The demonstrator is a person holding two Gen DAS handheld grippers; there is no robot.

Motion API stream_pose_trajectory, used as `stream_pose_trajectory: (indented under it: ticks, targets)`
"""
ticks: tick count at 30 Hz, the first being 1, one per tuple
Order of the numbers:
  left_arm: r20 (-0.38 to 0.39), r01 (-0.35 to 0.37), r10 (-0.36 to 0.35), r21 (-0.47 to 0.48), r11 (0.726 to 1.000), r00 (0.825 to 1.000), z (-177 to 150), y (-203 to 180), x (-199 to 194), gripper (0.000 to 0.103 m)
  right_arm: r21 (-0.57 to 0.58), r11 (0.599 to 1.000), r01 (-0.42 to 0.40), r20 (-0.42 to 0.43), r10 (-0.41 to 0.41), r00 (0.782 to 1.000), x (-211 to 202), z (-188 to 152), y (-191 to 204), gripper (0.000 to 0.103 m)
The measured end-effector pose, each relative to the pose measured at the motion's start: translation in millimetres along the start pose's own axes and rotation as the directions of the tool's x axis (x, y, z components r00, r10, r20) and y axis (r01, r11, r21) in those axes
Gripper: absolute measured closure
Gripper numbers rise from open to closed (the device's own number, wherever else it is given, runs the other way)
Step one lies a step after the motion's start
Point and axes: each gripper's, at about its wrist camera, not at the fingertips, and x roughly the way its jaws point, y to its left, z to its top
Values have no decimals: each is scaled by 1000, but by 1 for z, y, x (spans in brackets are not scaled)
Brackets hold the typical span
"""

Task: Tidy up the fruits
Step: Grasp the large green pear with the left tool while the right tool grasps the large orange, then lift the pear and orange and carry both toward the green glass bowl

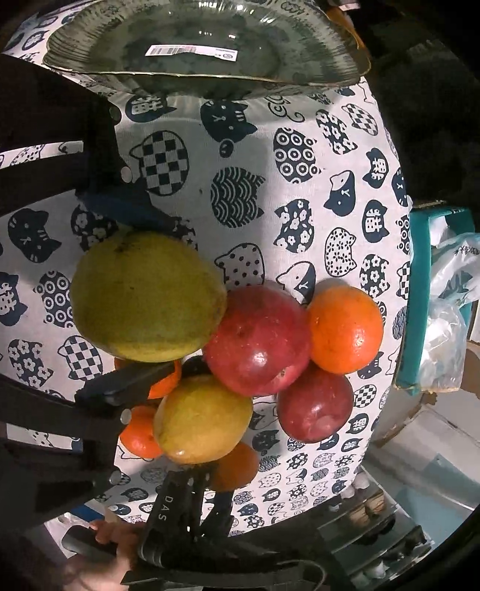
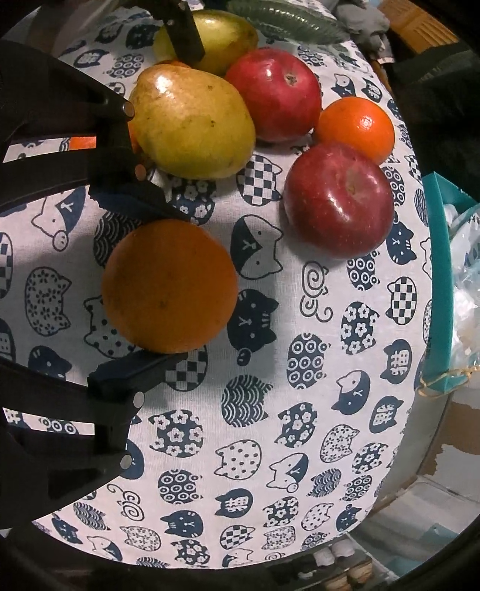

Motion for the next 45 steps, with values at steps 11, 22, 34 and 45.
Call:
stream_pose_trajectory:
  ticks: [11, 22, 34, 45]
  targets:
    - [60, -95, 95, 1, 995, 994, -9, 14, -21, 33, 0, 1000, 14, 69, -14, 998, -35, -9, 9, 41]
    - [200, -132, 124, 24, 991, 972, -13, 7, -71, 33, -8, 1000, 22, 168, -20, 986, -85, -9, 22, 41]
    - [283, -132, 132, -19, 991, 950, -22, 17, -130, 33, -55, 998, 7, 318, 11, 948, -142, 6, 38, 41]
    - [345, -144, 156, -60, 988, 926, -28, 37, -166, 33, -92, 996, -13, 397, 49, 917, -177, 9, 62, 41]
